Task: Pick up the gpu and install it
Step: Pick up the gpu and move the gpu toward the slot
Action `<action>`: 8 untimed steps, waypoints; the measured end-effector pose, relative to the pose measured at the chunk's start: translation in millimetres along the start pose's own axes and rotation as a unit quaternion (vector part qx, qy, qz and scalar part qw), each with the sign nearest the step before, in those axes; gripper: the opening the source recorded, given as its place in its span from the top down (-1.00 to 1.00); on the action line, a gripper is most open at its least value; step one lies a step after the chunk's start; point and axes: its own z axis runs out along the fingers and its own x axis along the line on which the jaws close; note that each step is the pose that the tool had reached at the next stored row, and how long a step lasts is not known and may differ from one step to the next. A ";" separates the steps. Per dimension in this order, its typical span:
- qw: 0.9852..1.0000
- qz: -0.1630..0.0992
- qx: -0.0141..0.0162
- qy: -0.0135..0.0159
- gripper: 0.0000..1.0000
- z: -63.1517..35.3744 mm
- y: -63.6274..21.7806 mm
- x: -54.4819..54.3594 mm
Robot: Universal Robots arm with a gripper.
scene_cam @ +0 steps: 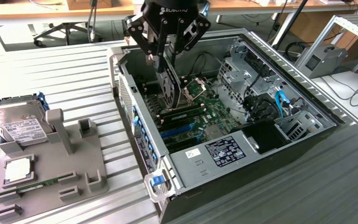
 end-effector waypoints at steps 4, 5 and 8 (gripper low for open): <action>1.000 0.000 0.000 0.000 0.48 0.3 0.1 -1.6; 1.000 0.000 0.000 0.000 0.48 0.3 0.1 -2.0; 1.000 0.000 0.000 0.000 0.48 0.4 0.2 -3.1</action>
